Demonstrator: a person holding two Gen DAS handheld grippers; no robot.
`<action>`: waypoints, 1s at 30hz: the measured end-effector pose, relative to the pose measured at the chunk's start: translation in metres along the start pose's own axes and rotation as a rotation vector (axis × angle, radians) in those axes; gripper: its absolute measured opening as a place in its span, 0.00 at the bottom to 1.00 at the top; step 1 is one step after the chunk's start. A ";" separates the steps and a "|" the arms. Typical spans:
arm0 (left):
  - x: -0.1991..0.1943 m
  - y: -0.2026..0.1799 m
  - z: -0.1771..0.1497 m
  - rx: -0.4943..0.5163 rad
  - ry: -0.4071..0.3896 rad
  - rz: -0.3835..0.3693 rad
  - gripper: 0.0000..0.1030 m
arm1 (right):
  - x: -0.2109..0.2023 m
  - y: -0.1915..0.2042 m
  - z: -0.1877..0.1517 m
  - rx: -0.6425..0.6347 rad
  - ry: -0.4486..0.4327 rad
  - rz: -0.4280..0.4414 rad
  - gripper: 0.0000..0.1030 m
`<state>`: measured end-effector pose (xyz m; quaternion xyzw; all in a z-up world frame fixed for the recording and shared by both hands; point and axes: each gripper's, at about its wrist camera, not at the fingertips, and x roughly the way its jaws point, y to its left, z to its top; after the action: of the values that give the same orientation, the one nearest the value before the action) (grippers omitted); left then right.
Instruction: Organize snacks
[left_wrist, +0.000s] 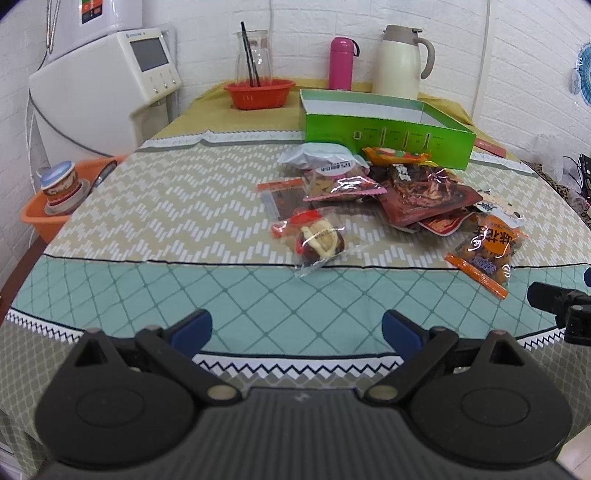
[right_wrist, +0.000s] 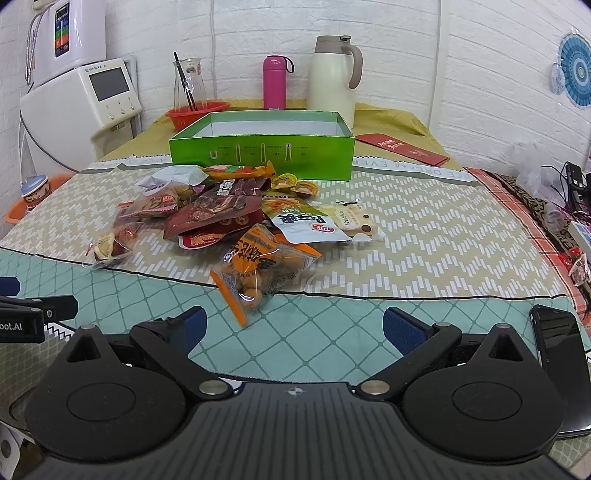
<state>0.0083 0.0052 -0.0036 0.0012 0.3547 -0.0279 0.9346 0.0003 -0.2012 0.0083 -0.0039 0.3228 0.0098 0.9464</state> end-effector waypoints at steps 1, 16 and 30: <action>0.001 0.000 0.000 0.000 0.001 0.000 0.92 | 0.001 0.000 0.000 0.000 0.002 -0.001 1.00; 0.009 0.004 0.004 -0.010 0.020 -0.006 0.92 | 0.012 0.002 0.002 -0.003 0.014 0.003 1.00; 0.020 0.006 0.007 -0.016 0.046 -0.012 0.92 | 0.021 0.002 0.004 -0.006 0.028 0.007 1.00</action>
<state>0.0280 0.0098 -0.0113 -0.0079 0.3762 -0.0305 0.9260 0.0195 -0.1985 -0.0018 -0.0056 0.3359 0.0142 0.9418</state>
